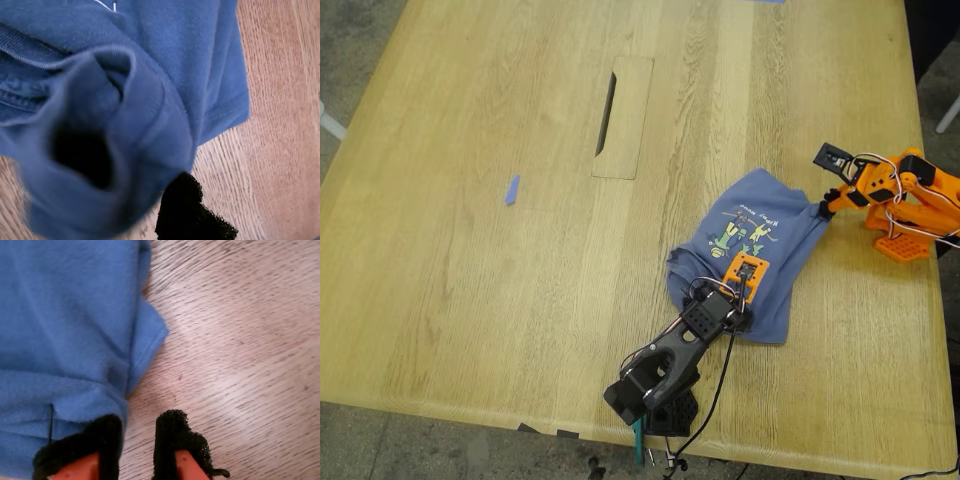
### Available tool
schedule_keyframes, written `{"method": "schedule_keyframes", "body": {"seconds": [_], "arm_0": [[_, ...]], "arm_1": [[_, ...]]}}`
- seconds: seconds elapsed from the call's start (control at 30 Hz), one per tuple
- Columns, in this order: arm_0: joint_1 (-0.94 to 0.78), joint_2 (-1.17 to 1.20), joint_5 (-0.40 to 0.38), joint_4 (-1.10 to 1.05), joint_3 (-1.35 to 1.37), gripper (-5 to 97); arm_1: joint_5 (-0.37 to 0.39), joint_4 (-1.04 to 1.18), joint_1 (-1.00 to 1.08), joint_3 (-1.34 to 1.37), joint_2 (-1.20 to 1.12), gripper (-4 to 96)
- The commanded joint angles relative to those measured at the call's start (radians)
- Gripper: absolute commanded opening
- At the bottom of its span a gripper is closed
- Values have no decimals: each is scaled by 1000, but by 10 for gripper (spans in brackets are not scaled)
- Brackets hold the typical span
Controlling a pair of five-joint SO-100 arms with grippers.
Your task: Fold a T-shirt
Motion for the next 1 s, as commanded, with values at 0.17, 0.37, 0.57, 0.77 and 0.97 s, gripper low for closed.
{"method": "schedule_keyframes", "body": {"seconds": [0.17,0.37,0.57,0.77,0.97], "arm_0": [[-31,5,-5,-12,-69,631],[-74,-6,11,31,-155,649],[-69,-21,14,109,-268,649],[-69,-57,18,138,-374,649],[-72,-83,18,140,-423,647]], "arm_1": [[3,-5,95,-9,5,170],[8,20,118,-72,5,189],[15,89,55,-229,-28,186],[9,72,12,-377,-127,161],[5,41,-60,-465,-225,135]]}}
